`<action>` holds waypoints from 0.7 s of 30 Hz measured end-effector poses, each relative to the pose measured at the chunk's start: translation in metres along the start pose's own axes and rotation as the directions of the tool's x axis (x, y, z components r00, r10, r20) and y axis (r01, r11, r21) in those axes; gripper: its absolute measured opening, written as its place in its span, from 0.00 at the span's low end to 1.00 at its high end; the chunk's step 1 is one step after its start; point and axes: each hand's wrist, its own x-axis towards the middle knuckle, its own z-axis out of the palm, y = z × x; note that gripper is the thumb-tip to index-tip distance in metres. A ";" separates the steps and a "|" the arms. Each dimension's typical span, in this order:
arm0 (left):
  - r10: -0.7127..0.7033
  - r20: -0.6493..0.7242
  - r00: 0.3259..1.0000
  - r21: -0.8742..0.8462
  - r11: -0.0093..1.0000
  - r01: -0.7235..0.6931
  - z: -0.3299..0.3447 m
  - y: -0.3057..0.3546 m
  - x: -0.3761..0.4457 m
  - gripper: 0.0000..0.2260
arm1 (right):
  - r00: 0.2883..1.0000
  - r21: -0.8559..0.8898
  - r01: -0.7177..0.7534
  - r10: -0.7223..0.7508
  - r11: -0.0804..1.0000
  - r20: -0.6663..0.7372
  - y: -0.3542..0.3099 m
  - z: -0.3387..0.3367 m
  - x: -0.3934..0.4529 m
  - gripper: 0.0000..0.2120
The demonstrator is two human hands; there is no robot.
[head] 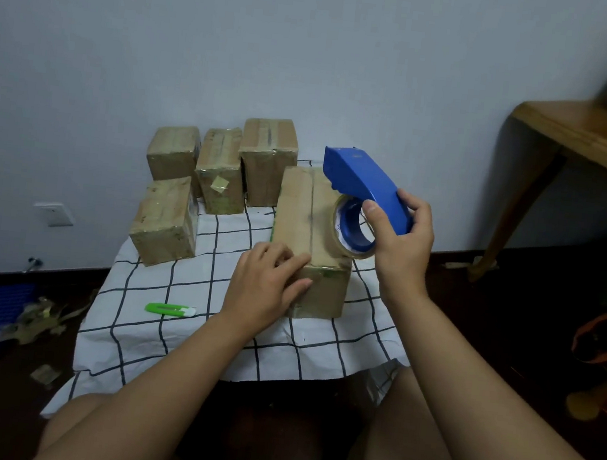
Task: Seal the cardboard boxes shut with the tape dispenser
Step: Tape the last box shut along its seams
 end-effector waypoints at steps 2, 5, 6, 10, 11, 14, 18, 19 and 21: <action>-0.034 0.130 0.991 -0.016 0.999 0.037 -0.004 0.000 0.003 0.24 | 1.000 0.000 -0.007 0.007 1.000 -0.005 -0.002 -0.007 -0.001 0.17; -0.092 0.266 0.959 -0.019 0.995 0.101 -0.007 0.005 0.010 0.28 | 1.000 0.014 -0.015 0.016 1.000 -0.015 -0.005 -0.014 -0.001 0.17; -0.080 0.272 0.959 -0.009 0.996 0.085 -0.008 0.008 0.012 0.27 | 1.000 0.020 -0.017 0.017 1.000 -0.017 -0.007 -0.016 -0.001 0.17; -0.004 0.226 0.974 0.020 1.000 0.000 -0.011 0.019 0.015 0.24 | 1.000 0.021 -0.016 0.017 1.000 -0.019 -0.014 -0.022 0.003 0.17; 0.009 0.211 0.977 0.028 0.999 -0.015 -0.011 0.021 0.016 0.24 | 1.000 0.023 -0.017 0.018 1.000 -0.022 -0.015 -0.024 0.004 0.17; 0.042 0.173 0.984 0.044 0.998 -0.051 -0.010 0.029 0.019 0.23 | 0.999 0.023 -0.003 0.004 1.000 -0.035 -0.017 -0.031 0.008 0.17; 0.061 0.131 0.990 0.031 0.997 -0.066 -0.007 0.038 0.031 0.22 | 0.998 0.027 0.004 -0.002 1.000 -0.068 -0.018 -0.040 0.020 0.17; 0.066 0.124 0.990 0.027 0.997 -0.070 -0.005 0.040 0.036 0.22 | 0.997 0.030 0.007 -0.004 1.000 -0.079 -0.018 -0.041 0.024 0.18; 0.065 0.113 0.991 0.016 0.998 -0.067 -0.001 0.041 0.050 0.22 | 0.995 0.026 0.019 -0.017 0.999 -0.100 -0.016 -0.043 0.033 0.18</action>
